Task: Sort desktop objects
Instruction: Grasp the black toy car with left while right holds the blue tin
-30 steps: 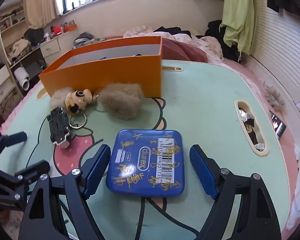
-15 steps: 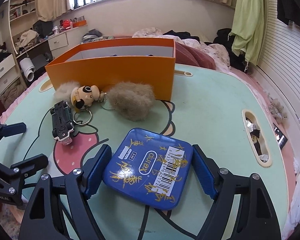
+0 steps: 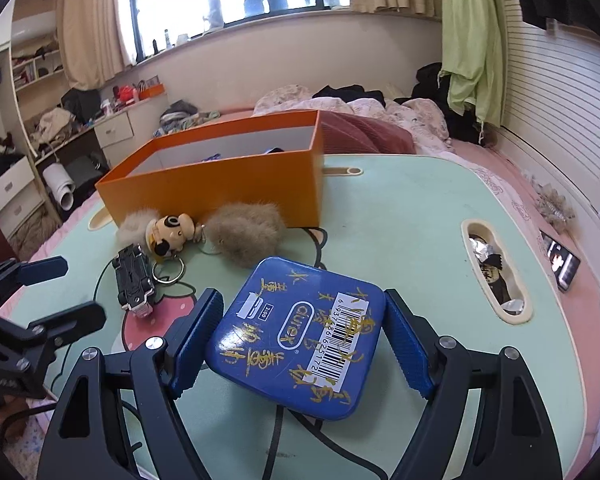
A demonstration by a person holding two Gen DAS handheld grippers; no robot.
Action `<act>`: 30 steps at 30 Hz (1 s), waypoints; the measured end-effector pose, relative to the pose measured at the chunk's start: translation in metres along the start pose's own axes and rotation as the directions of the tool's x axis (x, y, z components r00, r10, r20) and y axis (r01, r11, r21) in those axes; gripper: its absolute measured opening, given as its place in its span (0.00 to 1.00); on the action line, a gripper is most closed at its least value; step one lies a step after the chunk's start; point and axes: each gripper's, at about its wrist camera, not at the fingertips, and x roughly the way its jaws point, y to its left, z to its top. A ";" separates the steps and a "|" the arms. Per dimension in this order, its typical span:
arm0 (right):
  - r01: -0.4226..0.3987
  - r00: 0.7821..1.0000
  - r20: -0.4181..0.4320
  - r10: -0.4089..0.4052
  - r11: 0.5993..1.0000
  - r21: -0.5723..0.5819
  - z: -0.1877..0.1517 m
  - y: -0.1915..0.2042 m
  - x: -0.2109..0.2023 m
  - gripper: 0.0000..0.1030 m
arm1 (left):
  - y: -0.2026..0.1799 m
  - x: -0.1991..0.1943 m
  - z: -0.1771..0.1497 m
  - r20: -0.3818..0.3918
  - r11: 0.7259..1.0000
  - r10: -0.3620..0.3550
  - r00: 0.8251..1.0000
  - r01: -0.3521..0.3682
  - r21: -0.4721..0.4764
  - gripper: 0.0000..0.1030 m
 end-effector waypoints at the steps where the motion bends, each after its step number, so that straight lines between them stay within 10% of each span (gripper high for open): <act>1: 0.000 1.000 0.003 0.000 1.000 0.009 0.000 -0.002 -0.001 0.77 | -0.004 0.000 0.005 0.009 1.000 0.002 1.000 -0.002 0.004 1.00; 13: -0.006 1.000 -0.002 0.006 1.000 0.029 0.002 -0.009 0.001 0.77 | -0.013 0.027 0.008 -0.056 0.997 0.052 0.997 -0.049 0.063 0.92; 18: -0.005 1.000 -0.008 0.006 1.000 0.025 0.002 -0.009 0.002 0.77 | 0.008 0.018 -0.011 -0.051 0.999 0.023 0.998 -0.021 0.044 0.69; 30: -0.009 1.000 -0.017 0.010 1.000 0.028 0.001 -0.008 0.004 0.77 | 0.018 0.021 -0.011 -0.029 1.000 -0.021 0.999 0.021 0.008 0.68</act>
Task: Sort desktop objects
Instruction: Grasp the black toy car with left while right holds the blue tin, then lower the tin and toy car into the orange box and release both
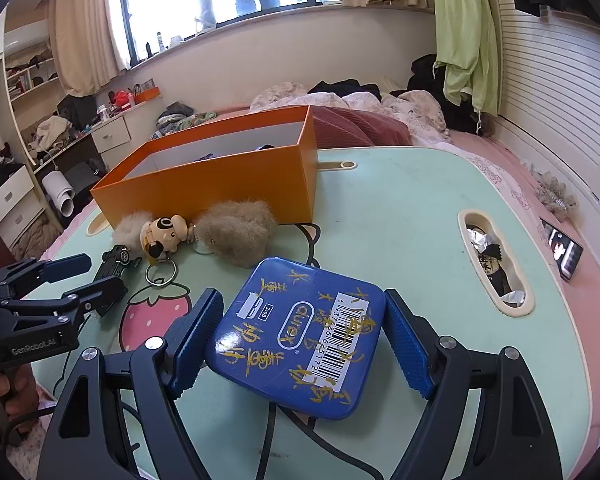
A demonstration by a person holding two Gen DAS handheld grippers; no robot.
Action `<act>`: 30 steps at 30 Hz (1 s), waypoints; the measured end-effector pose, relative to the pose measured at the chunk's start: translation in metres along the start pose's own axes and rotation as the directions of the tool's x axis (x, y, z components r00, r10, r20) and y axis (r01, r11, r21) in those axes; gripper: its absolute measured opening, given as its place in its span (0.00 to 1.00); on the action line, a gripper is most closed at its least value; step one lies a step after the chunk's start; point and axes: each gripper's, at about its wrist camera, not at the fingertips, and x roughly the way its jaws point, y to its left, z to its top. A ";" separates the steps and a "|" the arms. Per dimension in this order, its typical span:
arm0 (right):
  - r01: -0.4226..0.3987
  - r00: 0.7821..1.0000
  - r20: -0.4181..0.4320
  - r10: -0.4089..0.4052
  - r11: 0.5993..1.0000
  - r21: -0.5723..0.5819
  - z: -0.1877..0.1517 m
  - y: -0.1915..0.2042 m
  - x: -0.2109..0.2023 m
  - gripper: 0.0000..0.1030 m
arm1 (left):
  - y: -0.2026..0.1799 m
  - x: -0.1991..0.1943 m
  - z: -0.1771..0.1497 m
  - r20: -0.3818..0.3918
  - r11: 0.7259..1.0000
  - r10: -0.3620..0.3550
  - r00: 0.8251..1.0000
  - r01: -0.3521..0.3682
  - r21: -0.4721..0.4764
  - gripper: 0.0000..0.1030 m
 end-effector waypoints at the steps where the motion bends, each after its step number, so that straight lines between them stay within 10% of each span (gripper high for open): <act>1: -0.001 1.000 -0.002 0.001 1.000 0.000 0.000 0.000 0.000 0.77 | 0.000 0.002 0.001 -0.001 1.000 0.000 1.000 0.000 0.004 0.67; 3: -0.001 1.000 -0.003 0.001 1.000 0.000 -0.001 0.000 0.000 0.77 | 0.001 0.004 0.001 -0.005 1.000 -0.021 1.000 0.021 -0.003 0.36; 5: 0.000 1.000 -0.002 0.000 1.000 -0.003 -0.001 0.001 0.000 0.77 | 0.003 0.004 -0.001 -0.007 1.000 0.014 1.000 -0.014 -0.012 0.27; 20: 0.026 0.999 0.037 -0.024 0.998 -0.063 0.019 0.024 -0.016 0.77 | 0.009 -0.042 0.006 0.128 0.995 -0.088 0.988 0.093 -0.032 0.26; 30: -0.056 0.997 0.045 0.060 0.995 -0.081 0.071 0.045 -0.018 0.77 | 0.024 -0.067 0.073 0.246 0.996 -0.078 0.966 0.087 -0.024 0.26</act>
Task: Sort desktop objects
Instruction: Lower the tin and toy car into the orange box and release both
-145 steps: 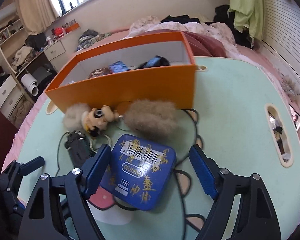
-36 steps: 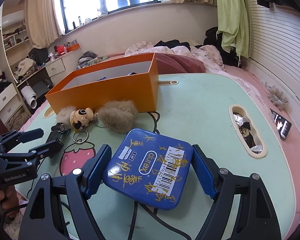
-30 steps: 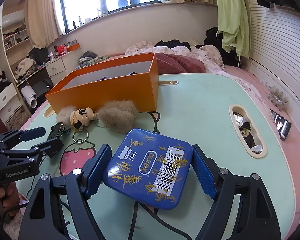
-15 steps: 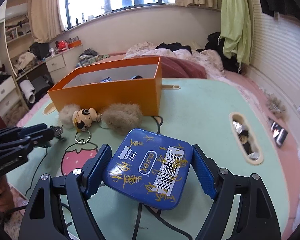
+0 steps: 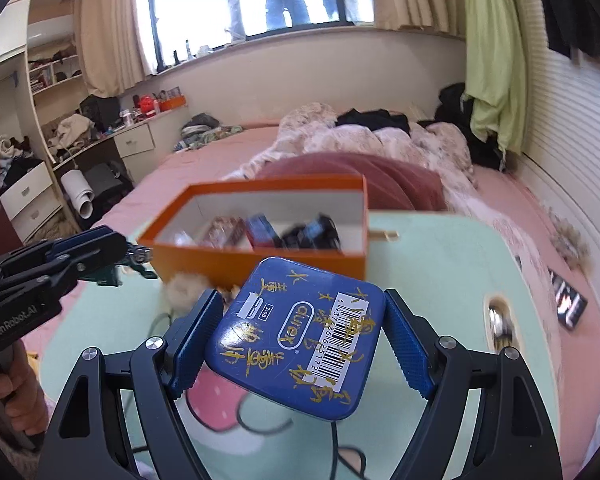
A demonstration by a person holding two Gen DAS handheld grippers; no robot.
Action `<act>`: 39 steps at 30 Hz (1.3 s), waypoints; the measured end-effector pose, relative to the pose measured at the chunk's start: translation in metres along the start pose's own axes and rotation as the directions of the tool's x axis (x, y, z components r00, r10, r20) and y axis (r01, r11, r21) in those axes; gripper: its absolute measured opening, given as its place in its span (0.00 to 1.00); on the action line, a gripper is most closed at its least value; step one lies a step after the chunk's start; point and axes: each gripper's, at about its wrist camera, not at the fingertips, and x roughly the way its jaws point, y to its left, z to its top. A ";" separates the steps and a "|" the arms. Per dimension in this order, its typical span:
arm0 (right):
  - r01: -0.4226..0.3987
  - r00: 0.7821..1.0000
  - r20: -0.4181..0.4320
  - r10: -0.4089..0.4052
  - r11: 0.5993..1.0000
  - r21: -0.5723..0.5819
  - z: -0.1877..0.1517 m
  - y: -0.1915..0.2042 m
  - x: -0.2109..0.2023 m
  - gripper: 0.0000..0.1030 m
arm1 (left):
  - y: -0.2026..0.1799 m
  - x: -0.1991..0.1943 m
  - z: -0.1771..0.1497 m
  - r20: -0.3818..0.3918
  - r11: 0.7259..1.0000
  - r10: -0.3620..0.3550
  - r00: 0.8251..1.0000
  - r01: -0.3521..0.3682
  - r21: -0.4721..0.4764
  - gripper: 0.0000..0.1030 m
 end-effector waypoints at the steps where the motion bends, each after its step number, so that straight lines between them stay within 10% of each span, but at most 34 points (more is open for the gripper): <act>1: 0.001 1.000 0.006 -0.001 1.000 -0.006 0.011 0.002 0.003 0.77 | 0.001 0.006 0.007 0.002 1.000 0.011 1.000 -0.011 0.002 0.26; 14: 0.059 0.977 -0.207 -0.056 0.998 0.007 0.087 -0.007 0.140 0.78 | 0.034 0.119 0.028 -0.177 0.992 0.105 0.979 -0.115 -0.045 0.27; 17: 0.033 0.970 -0.243 -0.021 0.998 0.048 0.088 -0.016 0.154 0.78 | 0.034 0.116 0.027 -0.157 0.988 0.141 0.978 -0.148 -0.037 0.52; 20: 0.041 0.986 -0.167 -0.028 0.996 0.075 0.087 -0.018 0.138 0.78 | 0.030 0.096 0.024 -0.097 0.989 0.140 0.985 -0.143 -0.025 0.78; 28: 0.080 0.996 -0.041 -0.080 0.997 -0.002 0.086 0.000 0.069 0.79 | 0.014 0.045 0.004 -0.062 0.997 0.080 0.995 -0.081 -0.009 0.92; 39: 0.080 0.970 -0.227 -0.084 0.996 -0.028 -0.016 0.007 0.031 0.79 | -0.016 0.039 -0.089 -0.262 0.999 0.012 0.965 -0.024 -0.042 0.93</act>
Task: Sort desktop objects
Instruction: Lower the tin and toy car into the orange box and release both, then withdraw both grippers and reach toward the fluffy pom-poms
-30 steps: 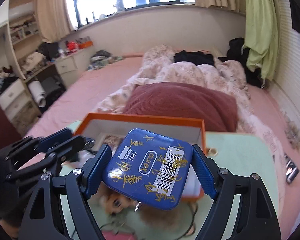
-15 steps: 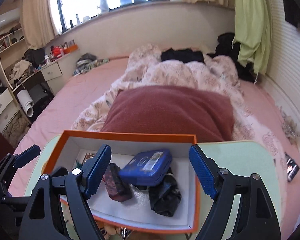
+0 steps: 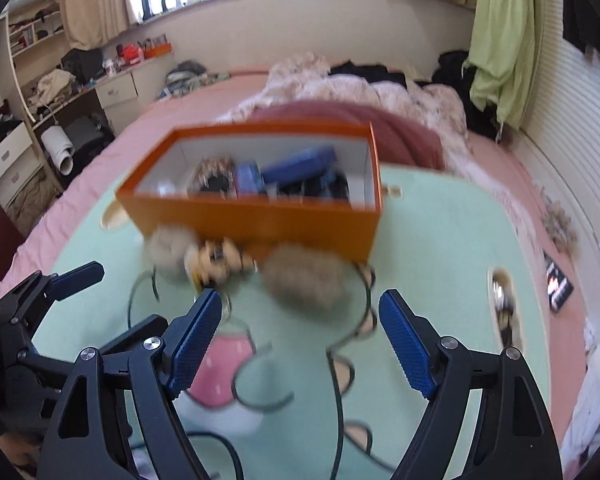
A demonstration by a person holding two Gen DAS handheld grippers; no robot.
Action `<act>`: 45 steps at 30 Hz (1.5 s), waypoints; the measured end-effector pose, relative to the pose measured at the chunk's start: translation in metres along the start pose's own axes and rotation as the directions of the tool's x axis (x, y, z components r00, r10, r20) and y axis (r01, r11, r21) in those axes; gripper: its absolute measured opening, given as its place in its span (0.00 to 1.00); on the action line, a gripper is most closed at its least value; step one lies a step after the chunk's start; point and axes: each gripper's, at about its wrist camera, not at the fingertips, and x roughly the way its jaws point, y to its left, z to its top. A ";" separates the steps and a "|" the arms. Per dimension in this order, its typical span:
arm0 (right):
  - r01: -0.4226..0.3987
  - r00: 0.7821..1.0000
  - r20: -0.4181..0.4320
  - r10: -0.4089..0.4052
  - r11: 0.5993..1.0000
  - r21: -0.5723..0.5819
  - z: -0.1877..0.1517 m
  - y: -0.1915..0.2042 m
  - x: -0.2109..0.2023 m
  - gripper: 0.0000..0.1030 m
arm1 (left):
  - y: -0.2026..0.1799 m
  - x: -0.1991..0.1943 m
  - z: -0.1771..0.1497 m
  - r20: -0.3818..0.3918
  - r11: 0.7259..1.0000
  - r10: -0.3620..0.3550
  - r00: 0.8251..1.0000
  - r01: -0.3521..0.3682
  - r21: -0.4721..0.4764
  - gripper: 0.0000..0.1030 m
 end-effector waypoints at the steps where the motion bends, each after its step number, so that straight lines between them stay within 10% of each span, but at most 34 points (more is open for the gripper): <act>1: -0.006 1.000 -0.017 0.007 1.000 0.014 -0.010 -0.003 0.002 0.79 | -0.002 0.004 -0.002 -0.019 1.000 0.015 1.000 -0.014 0.011 0.93; 11: -0.008 0.997 -0.073 0.016 0.994 0.104 -0.042 -0.023 0.018 0.82 | -0.002 0.020 -0.014 -0.084 0.997 0.077 0.993 -0.076 0.014 1.00; 15: -0.039 0.998 -0.054 0.044 0.996 0.082 -0.044 -0.021 0.021 1.00 | 0.001 0.020 -0.013 -0.079 0.997 0.082 0.994 -0.082 0.011 1.00; 31: 0.048 0.996 -0.078 -0.051 0.998 -0.037 -0.050 0.000 0.032 1.00 | 0.017 0.022 -0.013 -0.070 0.990 0.129 0.989 -0.132 -0.046 1.00; 45: 0.004 1.000 0.018 -0.007 0.987 0.159 -0.052 -0.037 0.015 0.89 | 0.018 0.021 -0.013 -0.067 0.990 0.127 0.990 -0.130 -0.045 1.00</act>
